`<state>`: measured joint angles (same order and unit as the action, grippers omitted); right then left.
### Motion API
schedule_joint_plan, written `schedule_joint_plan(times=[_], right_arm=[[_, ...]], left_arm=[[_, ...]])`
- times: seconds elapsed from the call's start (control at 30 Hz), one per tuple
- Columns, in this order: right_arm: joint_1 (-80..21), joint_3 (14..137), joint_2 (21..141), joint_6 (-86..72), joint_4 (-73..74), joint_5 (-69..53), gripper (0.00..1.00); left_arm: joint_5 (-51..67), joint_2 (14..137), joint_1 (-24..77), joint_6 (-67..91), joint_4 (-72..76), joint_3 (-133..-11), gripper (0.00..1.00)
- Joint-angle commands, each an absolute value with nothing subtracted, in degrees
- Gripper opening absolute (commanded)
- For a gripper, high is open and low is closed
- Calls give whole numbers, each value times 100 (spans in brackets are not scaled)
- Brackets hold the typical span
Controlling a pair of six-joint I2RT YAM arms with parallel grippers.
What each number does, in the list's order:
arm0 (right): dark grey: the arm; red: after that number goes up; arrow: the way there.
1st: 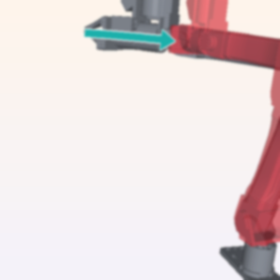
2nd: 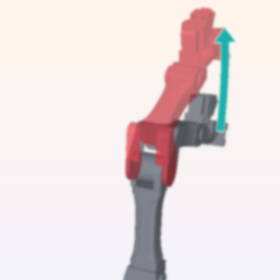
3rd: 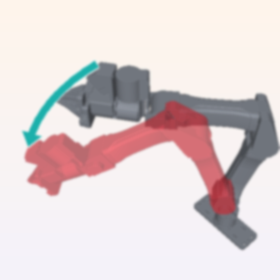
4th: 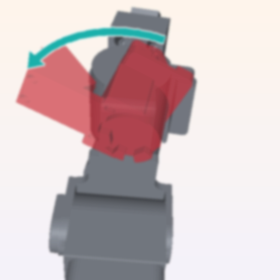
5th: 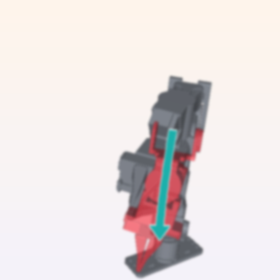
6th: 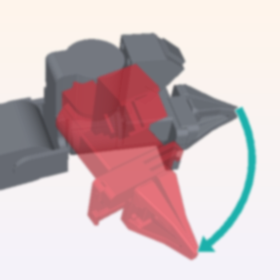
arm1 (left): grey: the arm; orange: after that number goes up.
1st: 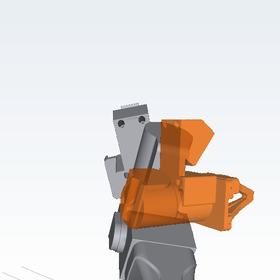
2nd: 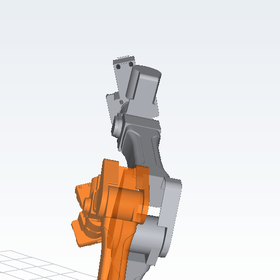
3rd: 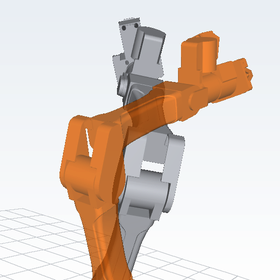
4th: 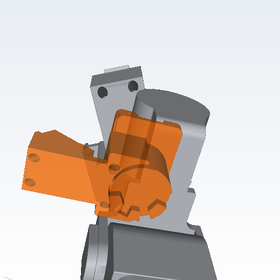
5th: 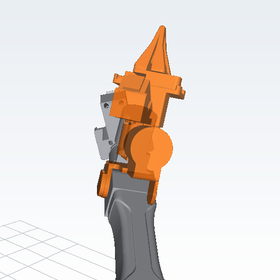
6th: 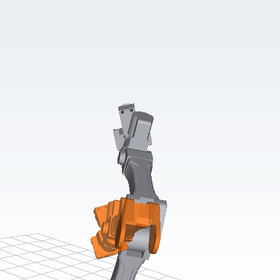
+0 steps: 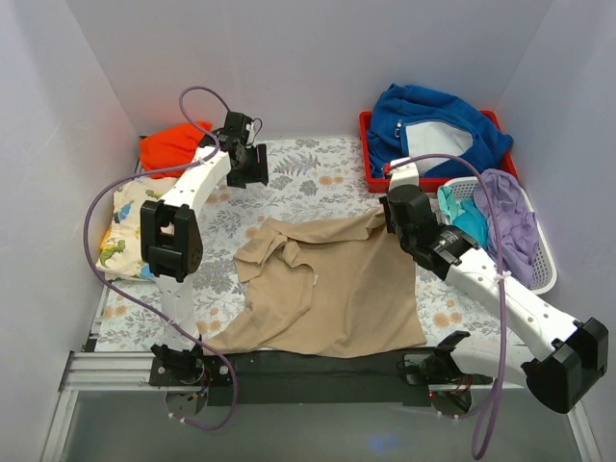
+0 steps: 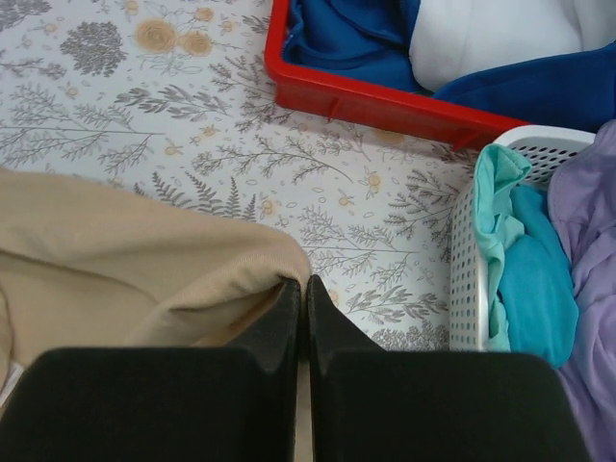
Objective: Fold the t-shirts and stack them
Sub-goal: Flatten the tshirt out
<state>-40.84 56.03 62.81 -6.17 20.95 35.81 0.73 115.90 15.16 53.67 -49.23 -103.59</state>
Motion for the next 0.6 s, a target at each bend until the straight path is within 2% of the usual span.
schedule_joint_plan(times=[0.0, 0.03, 0.2, 0.4, 0.57], right_arm=[[-3658, 5931, 6643, -106, 1266, 3253, 1], [-3604, 5967, 6732, -62, 1266, 3165, 1], [-3463, 6029, 7110, -26, 1056, 2681, 1], [-3384, 6117, 7312, -26, 976, 2496, 1], [-3340, 6038, 7216, -88, 940, 2303, 1]], left_arm=[[-56, 11524, 1503, 5230, -5291, -11189, 61], [774, 11392, 1512, 5186, -5195, -11084, 61], [2073, 10171, 2010, 5133, -4878, -9366, 61], [1530, 8616, 2601, 6159, -4712, -7500, 62], [354, 7543, 2584, 7126, -4193, -6041, 63]])
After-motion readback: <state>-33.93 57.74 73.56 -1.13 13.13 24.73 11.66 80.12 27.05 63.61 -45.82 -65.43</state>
